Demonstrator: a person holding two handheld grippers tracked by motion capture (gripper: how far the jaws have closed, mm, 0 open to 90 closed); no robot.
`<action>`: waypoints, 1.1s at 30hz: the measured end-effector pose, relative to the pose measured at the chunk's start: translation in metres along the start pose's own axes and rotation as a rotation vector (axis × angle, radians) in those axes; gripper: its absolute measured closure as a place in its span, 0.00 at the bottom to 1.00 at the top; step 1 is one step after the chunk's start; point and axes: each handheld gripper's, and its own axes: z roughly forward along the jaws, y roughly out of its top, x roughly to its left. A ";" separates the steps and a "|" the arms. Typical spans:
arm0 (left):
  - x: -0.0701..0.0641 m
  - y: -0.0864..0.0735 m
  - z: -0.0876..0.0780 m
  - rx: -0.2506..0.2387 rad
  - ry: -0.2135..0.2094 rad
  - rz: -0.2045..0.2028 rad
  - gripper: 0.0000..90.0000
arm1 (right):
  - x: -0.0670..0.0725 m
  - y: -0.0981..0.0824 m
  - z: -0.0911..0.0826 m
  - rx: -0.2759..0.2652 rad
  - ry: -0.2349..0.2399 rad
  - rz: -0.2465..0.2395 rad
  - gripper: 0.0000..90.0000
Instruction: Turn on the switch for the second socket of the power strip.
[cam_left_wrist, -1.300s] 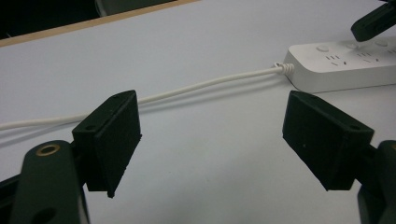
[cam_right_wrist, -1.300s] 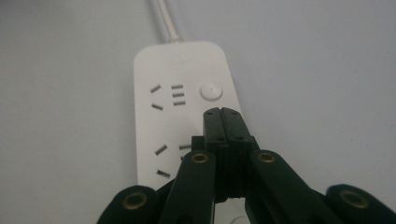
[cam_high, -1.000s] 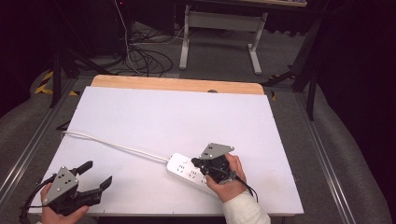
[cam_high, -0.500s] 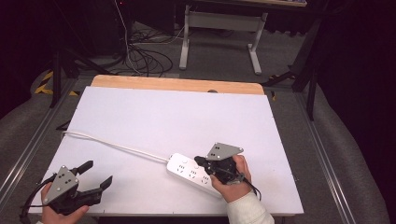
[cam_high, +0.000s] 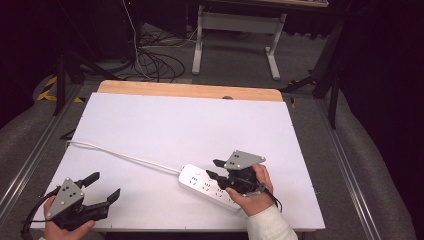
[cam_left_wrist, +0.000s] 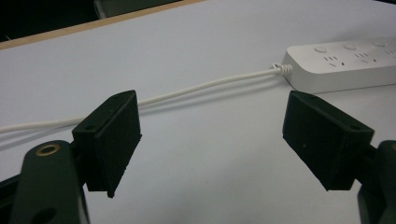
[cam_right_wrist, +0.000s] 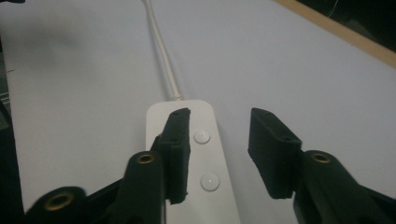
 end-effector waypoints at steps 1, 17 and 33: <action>0.000 0.000 0.000 0.002 -0.002 0.001 0.22 | -0.001 0.000 -0.003 -0.015 -0.006 -0.004 0.62; 0.000 0.000 0.001 0.000 -0.005 -0.001 0.22 | -0.029 -0.022 -0.043 -0.095 -0.038 0.102 0.37; -0.002 0.001 0.000 0.012 -0.010 0.024 0.22 | -0.053 -0.068 -0.053 -0.137 -0.061 0.222 0.14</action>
